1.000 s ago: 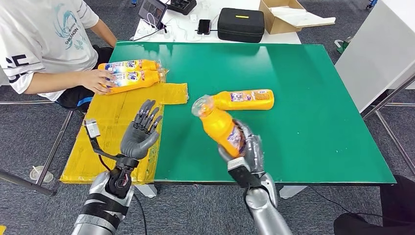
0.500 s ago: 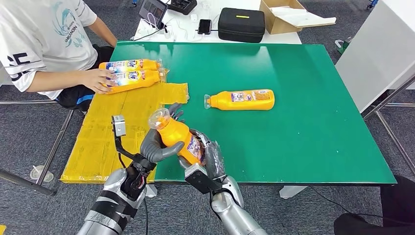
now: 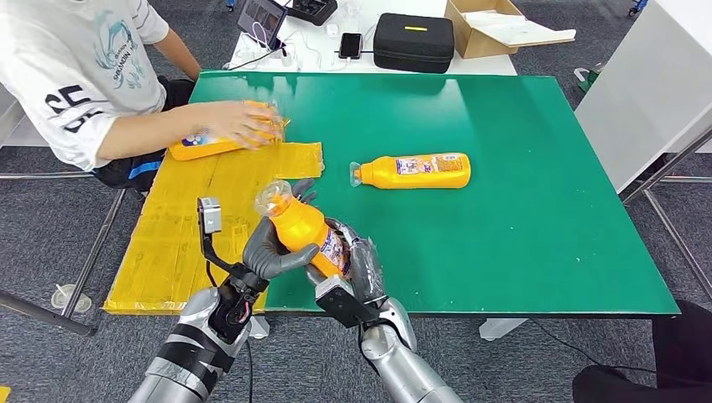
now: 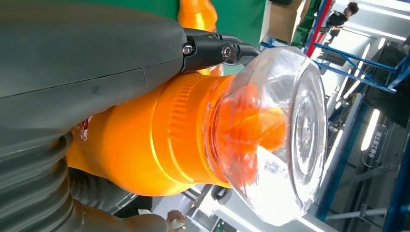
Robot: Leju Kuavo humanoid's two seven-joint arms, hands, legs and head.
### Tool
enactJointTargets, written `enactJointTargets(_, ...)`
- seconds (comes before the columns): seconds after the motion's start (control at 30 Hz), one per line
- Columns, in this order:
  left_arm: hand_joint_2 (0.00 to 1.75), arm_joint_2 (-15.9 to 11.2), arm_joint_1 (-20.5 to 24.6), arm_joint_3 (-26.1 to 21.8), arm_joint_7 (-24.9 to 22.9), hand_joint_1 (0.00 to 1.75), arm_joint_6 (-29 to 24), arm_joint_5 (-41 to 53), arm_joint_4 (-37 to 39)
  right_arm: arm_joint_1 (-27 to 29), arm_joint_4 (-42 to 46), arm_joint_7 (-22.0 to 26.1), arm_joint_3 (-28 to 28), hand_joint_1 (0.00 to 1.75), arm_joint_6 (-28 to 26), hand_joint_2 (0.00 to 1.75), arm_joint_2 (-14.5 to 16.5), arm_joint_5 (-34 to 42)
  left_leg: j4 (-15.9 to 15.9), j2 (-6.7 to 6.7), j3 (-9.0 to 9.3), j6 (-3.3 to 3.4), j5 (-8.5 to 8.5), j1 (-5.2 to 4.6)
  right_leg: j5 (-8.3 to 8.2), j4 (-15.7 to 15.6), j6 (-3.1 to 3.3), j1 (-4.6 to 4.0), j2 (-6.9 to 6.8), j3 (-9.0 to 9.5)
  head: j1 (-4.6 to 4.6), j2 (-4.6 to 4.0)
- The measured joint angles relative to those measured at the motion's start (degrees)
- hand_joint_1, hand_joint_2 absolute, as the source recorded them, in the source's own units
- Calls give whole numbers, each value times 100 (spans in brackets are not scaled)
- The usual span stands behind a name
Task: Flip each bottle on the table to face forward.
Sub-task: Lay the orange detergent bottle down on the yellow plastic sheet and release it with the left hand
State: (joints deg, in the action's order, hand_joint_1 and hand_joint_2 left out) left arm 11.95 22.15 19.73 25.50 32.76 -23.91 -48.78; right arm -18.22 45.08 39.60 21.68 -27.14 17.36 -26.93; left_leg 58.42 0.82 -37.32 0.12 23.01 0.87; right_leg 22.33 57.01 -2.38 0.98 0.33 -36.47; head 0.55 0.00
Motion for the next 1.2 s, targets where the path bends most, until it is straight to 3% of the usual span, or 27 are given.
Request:
enactJointTargets(0.23, 175, -10, 3, 5, 60, 3, -168, 165, 19, -47, -162, -84, 84, 175, 16, 175, 37, -27, 0, 0, 0, 0, 0, 0, 0, 0, 0, 0, 0, -1, 0, 0)
enactJointTargets(0.27, 175, -12, 3, 5, 77, 12, -197, 196, 20, -51, -197, -90, 104, 175, 18, 175, 49, -36, 0, 0, 0, 0, 0, 0, 0, 0, 0, 0, 0, -1, 0, 0)
enactJointTargets(0.3, 175, -13, 4, 5, 94, 40, -233, 230, 21, -53, -235, -95, 124, 175, 19, 175, 62, -41, 0, 0, 0, 0, 0, 0, 0, 0, 0, 0, 0, -1, 1, 0)
enactJointTargets(0.4, 175, -14, 5, 9, 134, 157, -345, 346, 21, -57, -338, -108, 149, 175, 21, 175, 90, -41, 0, 0, -1, 0, 0, 0, 0, 0, 0, 0, 0, -1, 1, 0)
enactJointTargets(0.43, 175, -15, 5, 12, 144, 172, -369, 382, 21, -61, -367, -113, 149, 175, 21, 175, 93, -39, 0, 0, -1, 0, 0, 0, 0, 0, 0, 0, 0, -1, 0, 0)
enactJointTargets(1.07, 175, -24, 94, 46, 342, 175, -364, 787, 56, -121, -519, -108, 152, 174, -174, 175, 104, 68, 0, 0, 0, 0, -1, 0, 0, 0, 0, 0, 0, 0, 0, 0)
enactJointTargets(1.1, 175, -24, 95, 50, 353, 175, -357, 791, 56, -120, -519, -105, 150, 160, -197, 175, 104, 77, 0, 0, 0, 0, -1, 0, 0, 0, 0, 0, 0, 0, 0, 0)
enactJointTargets(1.2, 175, -24, 95, 59, 364, 175, -337, 788, 54, -121, -510, -99, 139, 29, -278, 175, 104, 103, 0, 0, 0, 0, -1, 0, 0, 0, 0, 0, 0, 0, 0, 1)
